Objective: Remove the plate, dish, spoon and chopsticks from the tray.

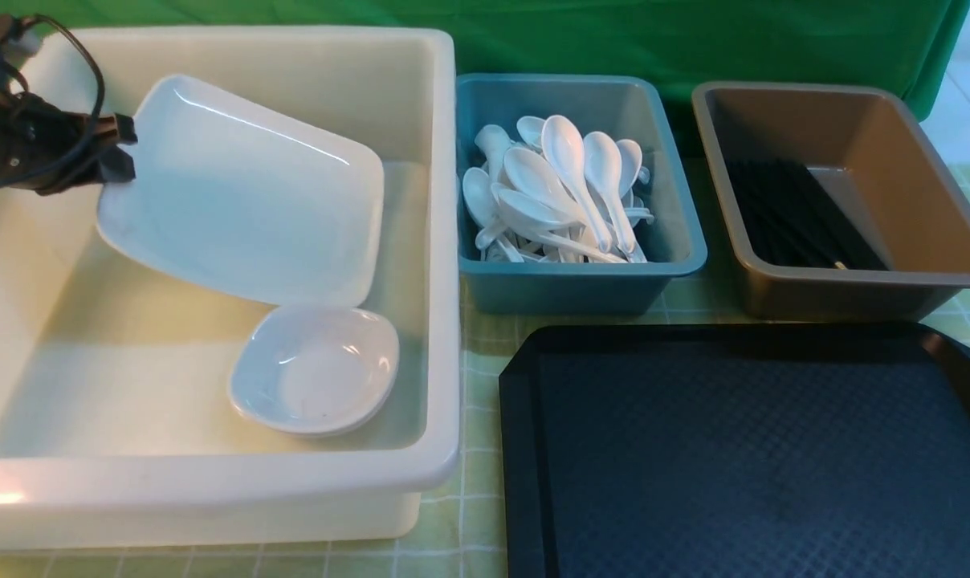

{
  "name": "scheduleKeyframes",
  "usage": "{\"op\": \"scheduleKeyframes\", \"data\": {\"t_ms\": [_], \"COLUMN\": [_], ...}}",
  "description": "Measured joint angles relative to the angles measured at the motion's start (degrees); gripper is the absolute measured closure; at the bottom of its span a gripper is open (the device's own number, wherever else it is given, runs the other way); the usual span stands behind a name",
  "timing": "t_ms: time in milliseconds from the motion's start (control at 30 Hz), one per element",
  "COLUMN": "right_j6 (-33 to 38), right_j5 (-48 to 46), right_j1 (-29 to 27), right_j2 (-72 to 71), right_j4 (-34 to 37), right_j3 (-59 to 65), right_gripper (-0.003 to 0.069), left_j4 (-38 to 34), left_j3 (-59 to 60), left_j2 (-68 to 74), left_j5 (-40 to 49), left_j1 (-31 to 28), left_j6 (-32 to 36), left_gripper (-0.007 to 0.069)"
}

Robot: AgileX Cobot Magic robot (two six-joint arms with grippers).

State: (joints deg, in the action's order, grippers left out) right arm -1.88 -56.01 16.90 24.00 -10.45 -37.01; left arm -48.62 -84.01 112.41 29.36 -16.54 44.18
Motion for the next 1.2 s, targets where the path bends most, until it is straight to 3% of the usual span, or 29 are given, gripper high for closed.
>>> {"op": "scheduleKeyframes", "data": {"t_ms": [100, 233, 367, 433, 533, 567, 600, 667, 800, 900, 967, 1000, 1067, 1167, 1200], "right_j6": [-0.07, -0.07, -0.09, 0.04, 0.76, 0.76, 1.22, 1.44, 3.15, 4.76, 5.32, 5.77, 5.91, 5.94, 5.94], "right_j5": [0.0, 0.0, -0.14, -0.65, -3.54, -3.93, -5.63, -8.67, -11.96, -8.7, -1.29, 6.69, 13.22, 31.35, 32.17], "right_j1": [0.0, 0.0, 0.0, 0.0, 0.0, 0.0, 0.0, 0.0, 0.0, 0.0, 0.0, 0.0, 0.0, 0.0, 0.0], "right_j2": [0.0, 0.0, 0.0, 0.03, 0.3, 0.3, 0.3, 0.3, -1.73, -6.09, -10.31, -13.86, -16.02, -18.66, -18.66], "right_j4": [0.0, 0.0, 0.0, 0.0, -0.1, -0.11, -0.22, -0.29, 0.57, 3.85, 6.37, 7.73, 7.97, 8.76, 8.81], "right_j3": [0.0, 0.0, -0.21, -0.93, -5.22, -5.55, -8.21, -11.08, -13.15, -11.08, -7.62, -2.91, 0.58, 10.3, 11.29], "right_gripper": [0.0531, 0.0524, 0.0531, 0.0552, 0.0638, 0.0642, 0.0652, 0.0655, 0.0655, 0.0655, 0.0655, 0.0655, 0.0655, 0.0655, 0.0655], "left_j4": [3.36, 11.35, 15.53, 16.42, 17.09, 17.09, 17.15, 17.15, 17.21, 17.36, 17.47, 17.58, 17.58, 17.58, 17.58], "left_j3": [0.0, 0.0, 0.0, 0.0, 0.0, 0.0, 0.0, 0.0, -0.07, -0.07, -0.07, -0.07, -0.07, -0.07, -0.07], "left_j2": [0.0, -1.4, -5.31, -7.58, -14.98, -15.43, -18.94, -22.65, -29.06, -31.09, -32.53, -33.46, -33.82, -34.39, -34.39], "left_j5": [0.18, 1.41, 2.49, 3.51, 8.46, 8.87, 12.63, 17.66, 27.39, 32.81, 36.89, 38.88, 39.56, 40.1, 40.1], "left_j1": [0.0, 0.37, 0.37, 0.37, 0.37, 0.37, 0.37, 0.37, 0.37, 0.37, 0.37, 0.37, 0.37, 0.37, 0.37], "left_j6": [-3.46, -9.86, -12.17, -13.1, -15.39, -15.39, -15.79, -16.06, -17.77, -18.26, -18.39, -18.45, -18.45, -18.45, -18.45], "left_gripper": [0.0435, 0.0286, 0.0251, 0.0265, 0.041, 0.0421, 0.0518, 0.0599, 0.0637, 0.0638, 0.0638, 0.0638, 0.0638, 0.0638, 0.0638]}}
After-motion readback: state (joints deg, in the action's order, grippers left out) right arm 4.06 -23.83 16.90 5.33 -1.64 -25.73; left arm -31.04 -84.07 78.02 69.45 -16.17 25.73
